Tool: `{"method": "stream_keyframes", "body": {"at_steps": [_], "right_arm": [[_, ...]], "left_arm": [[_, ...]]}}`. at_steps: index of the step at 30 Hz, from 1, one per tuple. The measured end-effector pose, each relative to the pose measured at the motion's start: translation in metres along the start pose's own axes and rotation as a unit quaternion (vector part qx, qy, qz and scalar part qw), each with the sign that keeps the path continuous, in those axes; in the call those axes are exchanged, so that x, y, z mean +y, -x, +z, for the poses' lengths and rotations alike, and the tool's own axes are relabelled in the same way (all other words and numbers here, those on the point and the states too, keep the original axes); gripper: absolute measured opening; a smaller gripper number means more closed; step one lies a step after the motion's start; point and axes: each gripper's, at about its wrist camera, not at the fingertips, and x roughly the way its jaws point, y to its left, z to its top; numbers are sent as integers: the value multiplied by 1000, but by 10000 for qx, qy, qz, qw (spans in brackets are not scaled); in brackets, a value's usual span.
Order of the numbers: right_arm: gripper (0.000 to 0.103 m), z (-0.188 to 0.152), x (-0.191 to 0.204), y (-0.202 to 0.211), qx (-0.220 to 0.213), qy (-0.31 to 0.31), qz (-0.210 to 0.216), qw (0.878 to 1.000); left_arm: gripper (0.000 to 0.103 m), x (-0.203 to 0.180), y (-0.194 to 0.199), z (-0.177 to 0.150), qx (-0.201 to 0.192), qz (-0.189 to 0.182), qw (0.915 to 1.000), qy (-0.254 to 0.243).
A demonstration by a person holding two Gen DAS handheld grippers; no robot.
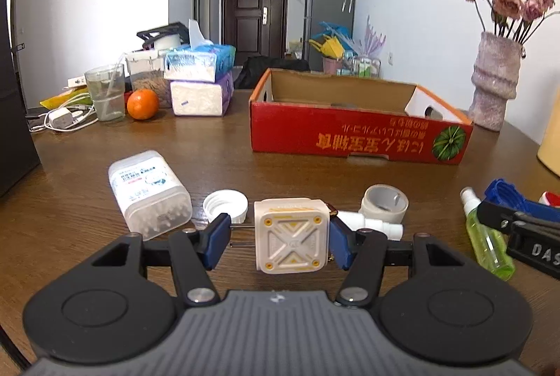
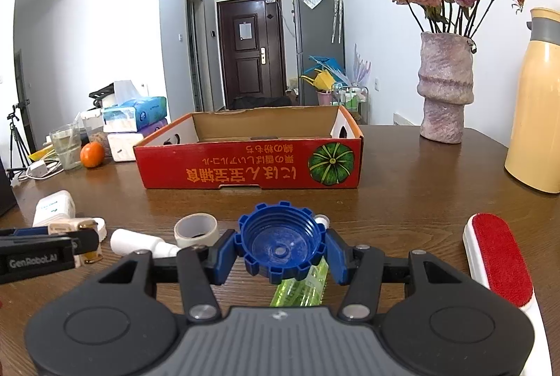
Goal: Organize rigid objects
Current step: 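Carry the plug adapter and blue cap with both tools toward the box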
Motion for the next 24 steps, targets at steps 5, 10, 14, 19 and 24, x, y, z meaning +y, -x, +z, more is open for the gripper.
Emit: {"method": "stream_keyframes", "body": {"at_steps": [5, 10, 14, 19, 24], "right_arm": [[52, 5, 3, 7, -127, 82, 45, 9999], [52, 14, 6, 13, -235, 97, 60, 9997], [52, 27, 8, 15, -351, 95, 48, 9993], [52, 46, 10, 15, -515, 57, 63, 9986], [52, 62, 11, 8, -599, 3, 37, 9982]], "left_arm": [[60, -2, 11, 7, -123, -80, 9999, 9], [60, -7, 19, 23, -297, -195, 9994, -5], [60, -12, 24, 37, -456, -275, 9986, 15], [60, -15, 22, 55, -588, -297, 9978, 123], [60, -16, 12, 73, -629, -298, 9973, 234]]}}
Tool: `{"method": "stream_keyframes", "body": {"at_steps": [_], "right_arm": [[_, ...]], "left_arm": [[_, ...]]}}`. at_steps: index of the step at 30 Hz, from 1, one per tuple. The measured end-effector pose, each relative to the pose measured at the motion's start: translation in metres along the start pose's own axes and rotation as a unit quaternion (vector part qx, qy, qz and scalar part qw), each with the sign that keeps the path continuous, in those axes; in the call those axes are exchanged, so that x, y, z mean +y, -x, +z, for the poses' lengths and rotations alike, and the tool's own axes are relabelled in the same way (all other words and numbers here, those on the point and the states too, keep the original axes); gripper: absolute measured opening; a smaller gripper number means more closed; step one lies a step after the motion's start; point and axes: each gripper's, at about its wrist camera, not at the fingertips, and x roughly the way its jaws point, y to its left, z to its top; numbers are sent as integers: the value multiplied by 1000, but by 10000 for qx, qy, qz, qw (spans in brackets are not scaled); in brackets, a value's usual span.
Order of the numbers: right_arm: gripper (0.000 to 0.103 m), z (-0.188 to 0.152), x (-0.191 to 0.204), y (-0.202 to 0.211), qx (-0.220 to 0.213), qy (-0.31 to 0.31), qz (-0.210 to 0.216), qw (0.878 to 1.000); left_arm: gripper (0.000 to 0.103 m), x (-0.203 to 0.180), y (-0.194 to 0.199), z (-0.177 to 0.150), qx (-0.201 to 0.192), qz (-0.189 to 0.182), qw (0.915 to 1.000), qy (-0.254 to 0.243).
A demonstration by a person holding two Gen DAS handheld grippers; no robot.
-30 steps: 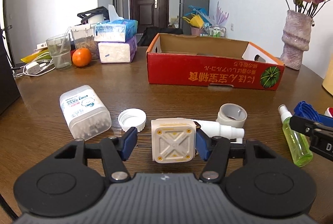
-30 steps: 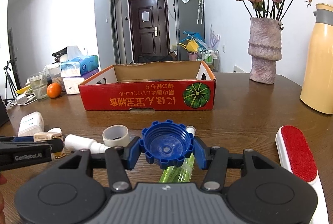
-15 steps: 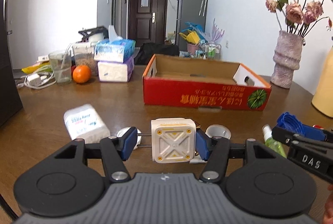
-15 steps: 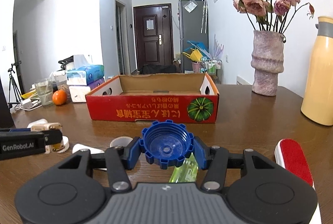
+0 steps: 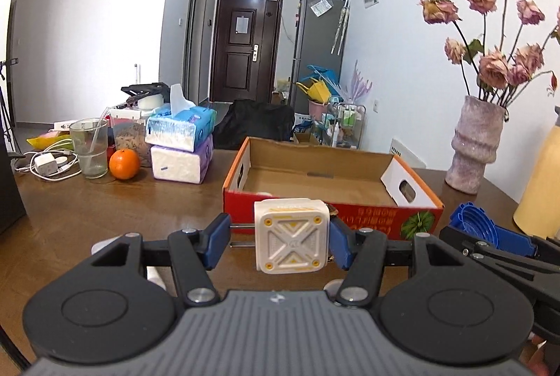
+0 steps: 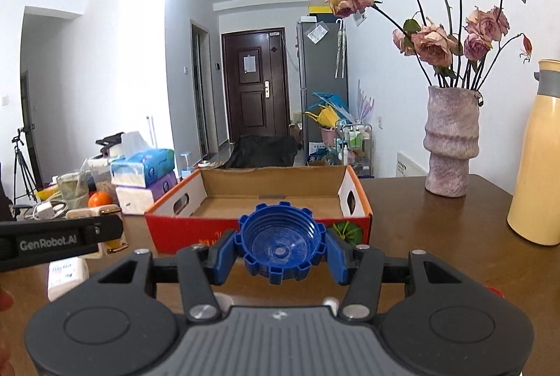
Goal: Organize rigid objects
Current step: 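Carry the plug adapter and blue cap with both tools toward the box, then lower the plug adapter and blue cap with both tools into the box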
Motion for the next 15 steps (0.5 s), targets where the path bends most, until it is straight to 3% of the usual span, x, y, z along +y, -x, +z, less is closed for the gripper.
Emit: {"method": "stream_keyframes", "body": {"at_steps": [15], "right_arm": [[52, 33, 0, -41, -84, -169, -15, 9998]], "left_arm": [[60, -3, -43, 35, -73, -24, 9996, 288]]}}
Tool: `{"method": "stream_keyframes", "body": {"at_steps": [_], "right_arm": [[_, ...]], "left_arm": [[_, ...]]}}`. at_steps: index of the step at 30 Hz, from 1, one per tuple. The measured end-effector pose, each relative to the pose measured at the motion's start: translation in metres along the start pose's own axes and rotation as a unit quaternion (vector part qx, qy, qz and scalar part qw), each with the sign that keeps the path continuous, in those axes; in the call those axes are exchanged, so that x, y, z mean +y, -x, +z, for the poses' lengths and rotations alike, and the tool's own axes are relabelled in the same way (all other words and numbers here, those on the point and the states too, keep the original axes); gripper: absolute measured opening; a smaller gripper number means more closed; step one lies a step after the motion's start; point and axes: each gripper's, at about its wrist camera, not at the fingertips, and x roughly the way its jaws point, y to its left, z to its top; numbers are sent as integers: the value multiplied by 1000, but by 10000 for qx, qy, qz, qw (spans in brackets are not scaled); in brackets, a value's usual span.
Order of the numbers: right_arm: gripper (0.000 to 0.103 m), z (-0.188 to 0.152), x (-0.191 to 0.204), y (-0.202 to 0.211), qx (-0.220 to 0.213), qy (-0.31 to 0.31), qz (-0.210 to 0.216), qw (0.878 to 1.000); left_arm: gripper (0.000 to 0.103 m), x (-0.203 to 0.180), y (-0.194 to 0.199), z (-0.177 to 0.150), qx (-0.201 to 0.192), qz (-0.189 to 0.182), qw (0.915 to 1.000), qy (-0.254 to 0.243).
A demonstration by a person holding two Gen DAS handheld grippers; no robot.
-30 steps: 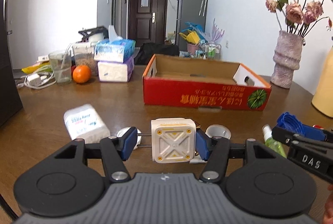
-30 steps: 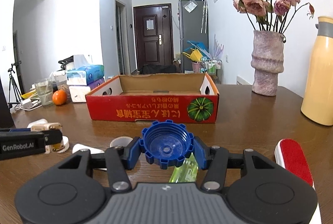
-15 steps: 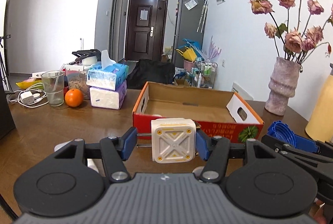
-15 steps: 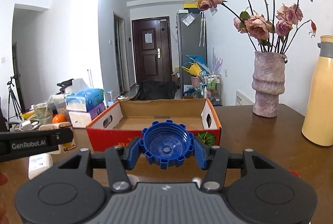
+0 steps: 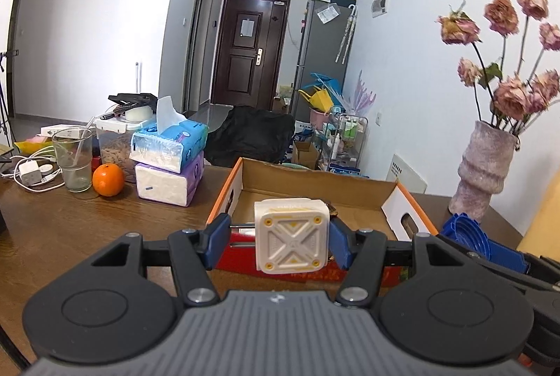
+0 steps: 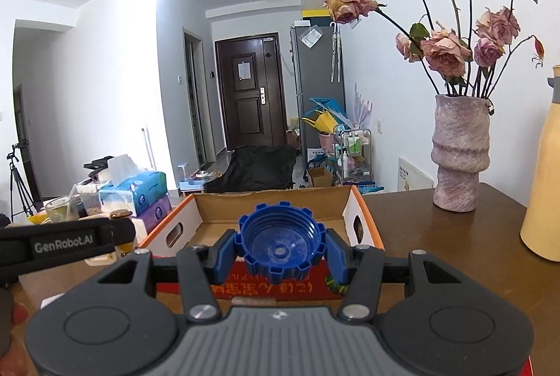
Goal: Organize rigid objects
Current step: 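Lower the plug adapter and blue cap with both tools into the box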
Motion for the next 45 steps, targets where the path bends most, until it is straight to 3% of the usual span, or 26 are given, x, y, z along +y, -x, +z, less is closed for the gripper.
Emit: {"method": "stream_keyframes", "body": {"at_steps": [10, 45], "right_arm": [[52, 18, 1, -37, -47, 82, -66, 9999], [52, 45, -20, -145, 473, 70, -242, 9986]], "left_arm": [[60, 6, -31, 18, -53, -22, 9997, 257], [60, -20, -148, 41, 178, 118, 9997, -68]]}}
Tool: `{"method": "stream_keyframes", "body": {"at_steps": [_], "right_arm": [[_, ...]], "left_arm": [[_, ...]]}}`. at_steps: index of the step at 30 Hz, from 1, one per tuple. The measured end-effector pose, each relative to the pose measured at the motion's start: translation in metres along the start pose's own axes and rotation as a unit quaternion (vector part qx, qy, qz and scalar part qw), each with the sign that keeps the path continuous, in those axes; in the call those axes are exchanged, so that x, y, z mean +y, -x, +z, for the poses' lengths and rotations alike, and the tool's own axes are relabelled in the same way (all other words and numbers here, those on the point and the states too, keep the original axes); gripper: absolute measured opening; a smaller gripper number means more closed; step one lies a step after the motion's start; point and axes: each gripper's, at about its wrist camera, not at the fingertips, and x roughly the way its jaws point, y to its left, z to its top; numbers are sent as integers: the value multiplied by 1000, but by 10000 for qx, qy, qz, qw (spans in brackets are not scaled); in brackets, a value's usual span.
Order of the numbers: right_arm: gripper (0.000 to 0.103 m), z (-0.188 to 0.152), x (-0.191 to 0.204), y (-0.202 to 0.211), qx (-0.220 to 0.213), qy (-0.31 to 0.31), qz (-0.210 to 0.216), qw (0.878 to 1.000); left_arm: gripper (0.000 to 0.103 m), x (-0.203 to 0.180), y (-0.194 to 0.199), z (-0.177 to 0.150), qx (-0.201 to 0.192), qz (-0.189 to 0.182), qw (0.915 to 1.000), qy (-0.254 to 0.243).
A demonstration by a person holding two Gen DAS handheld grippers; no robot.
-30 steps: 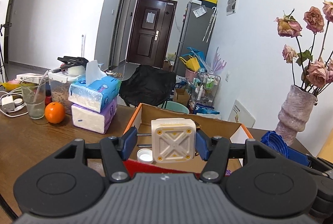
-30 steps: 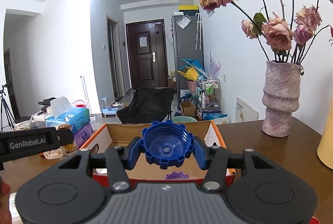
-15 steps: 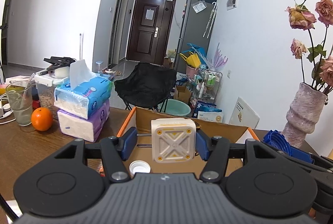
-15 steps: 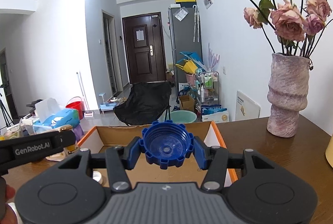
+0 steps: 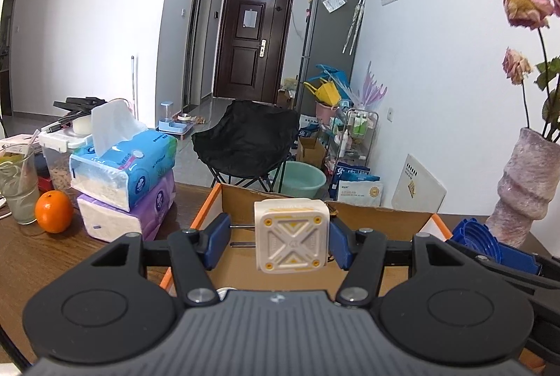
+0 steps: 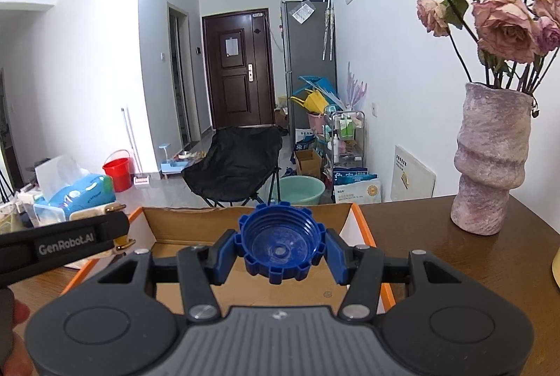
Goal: Organize rigid objects
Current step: 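Lower the plug adapter and blue cap with both tools into the box, then open the left tool to drop the adapter while the right tool releases the blue cap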
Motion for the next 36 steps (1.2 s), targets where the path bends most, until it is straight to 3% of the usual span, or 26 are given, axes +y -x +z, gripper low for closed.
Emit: {"method": "stream_keyframes", "body": {"at_steps": [21, 29, 30, 31, 32, 34, 36], "right_arm": [[52, -12, -12, -51, 586, 81, -133, 9982], [53, -15, -14, -56, 686, 150, -55, 9975], [53, -15, -14, -56, 679, 143, -80, 9976], [60, -15, -15, -56, 687, 124, -102, 9975], [75, -15, -16, -56, 691, 95, -119, 9975], [93, -14, -17, -56, 665, 67, -155, 9976], [99, -14, -18, -55, 650, 39, -208, 9977]], "left_arm": [[60, -2, -56, -16, 614, 395, 9963, -464], [61, -1, -57, -16, 715, 270, 9955, -563], [65, 0, -57, -16, 716, 264, 9955, -562], [70, 1, -57, -16, 702, 253, 9957, -547], [84, 3, -56, -15, 668, 279, 9960, -520], [90, 4, -52, -14, 552, 365, 9964, -533], [101, 4, -49, -12, 502, 402, 9965, -529]]}}
